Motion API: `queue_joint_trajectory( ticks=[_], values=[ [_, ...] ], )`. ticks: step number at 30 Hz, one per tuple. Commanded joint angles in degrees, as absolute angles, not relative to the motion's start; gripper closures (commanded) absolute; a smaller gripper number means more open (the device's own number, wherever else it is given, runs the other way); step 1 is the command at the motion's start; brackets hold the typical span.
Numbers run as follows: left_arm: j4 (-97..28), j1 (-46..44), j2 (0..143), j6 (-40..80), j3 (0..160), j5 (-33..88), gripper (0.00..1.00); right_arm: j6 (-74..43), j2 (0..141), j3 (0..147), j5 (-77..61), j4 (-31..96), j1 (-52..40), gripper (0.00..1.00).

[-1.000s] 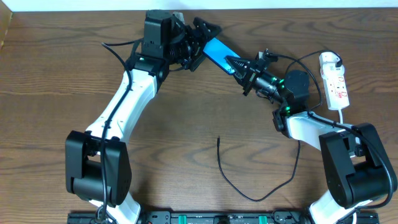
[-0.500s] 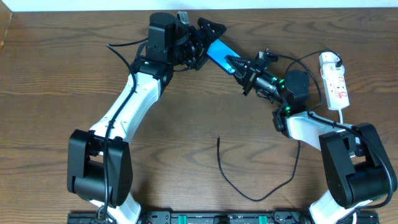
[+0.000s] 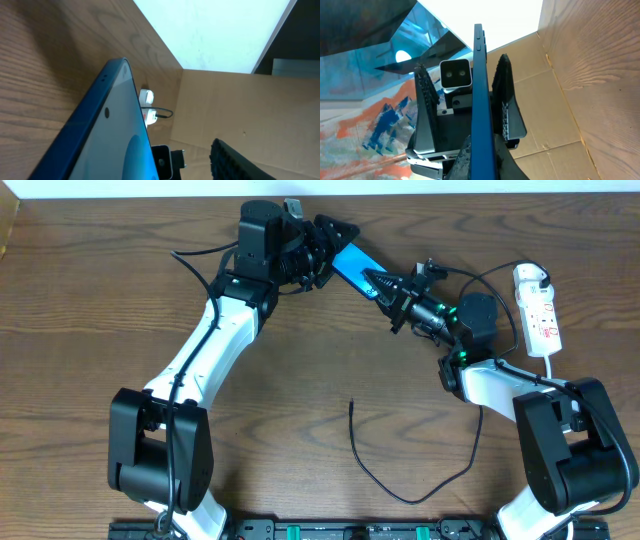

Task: Plug charger to phone and switch on socket

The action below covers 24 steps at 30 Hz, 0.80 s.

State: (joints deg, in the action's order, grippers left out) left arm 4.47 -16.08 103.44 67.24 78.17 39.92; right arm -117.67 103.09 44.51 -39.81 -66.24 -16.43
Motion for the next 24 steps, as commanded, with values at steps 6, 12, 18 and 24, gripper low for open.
queue_joint_trajectory(
  ticks=[6,12,18,24],
  values=[
    [4.64,-16.05,103.74,66.65,77.45,39.40,0.56,-117.56,102.21,46.13,-38.00,-67.05,-17.28,0.99],
    [4.86,-16.05,103.77,66.65,76.90,38.94,0.56,-117.56,102.21,46.13,-37.82,-67.05,-17.37,0.99],
    [4.93,-16.05,103.83,66.65,76.60,37.87,0.56,-117.56,102.21,46.13,-37.58,-67.05,-17.34,0.99],
    [6.42,-16.05,104.47,66.70,75.96,37.93,0.55,-117.56,102.21,46.13,-37.39,-67.02,-17.34,0.99]
  ],
)
